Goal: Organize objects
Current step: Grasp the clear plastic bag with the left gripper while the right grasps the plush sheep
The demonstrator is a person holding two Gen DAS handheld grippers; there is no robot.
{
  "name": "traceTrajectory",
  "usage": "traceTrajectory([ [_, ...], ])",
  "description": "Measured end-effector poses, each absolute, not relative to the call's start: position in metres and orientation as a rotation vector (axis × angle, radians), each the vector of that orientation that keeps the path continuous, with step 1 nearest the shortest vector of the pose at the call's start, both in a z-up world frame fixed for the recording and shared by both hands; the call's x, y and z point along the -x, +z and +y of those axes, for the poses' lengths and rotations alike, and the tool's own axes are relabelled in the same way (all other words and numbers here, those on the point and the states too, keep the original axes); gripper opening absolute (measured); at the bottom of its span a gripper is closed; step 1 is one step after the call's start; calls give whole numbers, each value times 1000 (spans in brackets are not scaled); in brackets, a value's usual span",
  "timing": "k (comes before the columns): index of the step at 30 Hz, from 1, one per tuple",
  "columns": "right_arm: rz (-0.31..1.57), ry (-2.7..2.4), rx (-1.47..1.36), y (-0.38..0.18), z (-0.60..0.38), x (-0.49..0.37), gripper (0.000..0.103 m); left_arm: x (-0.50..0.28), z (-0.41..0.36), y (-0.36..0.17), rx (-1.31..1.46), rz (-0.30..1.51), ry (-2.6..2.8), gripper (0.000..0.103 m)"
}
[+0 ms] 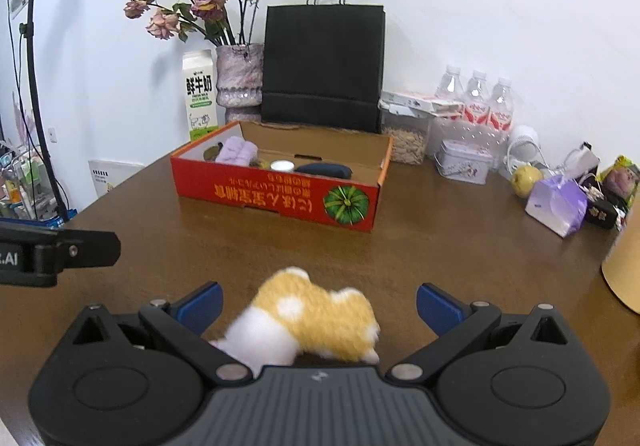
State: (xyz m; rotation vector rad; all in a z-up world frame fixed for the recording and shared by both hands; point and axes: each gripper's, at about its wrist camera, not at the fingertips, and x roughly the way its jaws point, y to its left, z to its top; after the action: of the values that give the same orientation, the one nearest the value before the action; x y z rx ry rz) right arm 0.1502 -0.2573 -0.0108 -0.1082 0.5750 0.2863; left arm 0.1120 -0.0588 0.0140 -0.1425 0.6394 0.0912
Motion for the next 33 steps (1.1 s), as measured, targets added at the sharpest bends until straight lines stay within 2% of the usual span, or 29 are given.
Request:
traceTrajectory([
  [21, 654, 224, 104, -54, -287, -137, 103, -100, -77, -45, 173, 792, 52, 103],
  [29, 671, 228, 107, -66, -281, -140, 103, -105, -80, -63, 182, 795, 46, 103],
  [33, 678, 228, 113, -70, -277, -141, 103, -109, -78, -70, 200, 796, 35, 89],
])
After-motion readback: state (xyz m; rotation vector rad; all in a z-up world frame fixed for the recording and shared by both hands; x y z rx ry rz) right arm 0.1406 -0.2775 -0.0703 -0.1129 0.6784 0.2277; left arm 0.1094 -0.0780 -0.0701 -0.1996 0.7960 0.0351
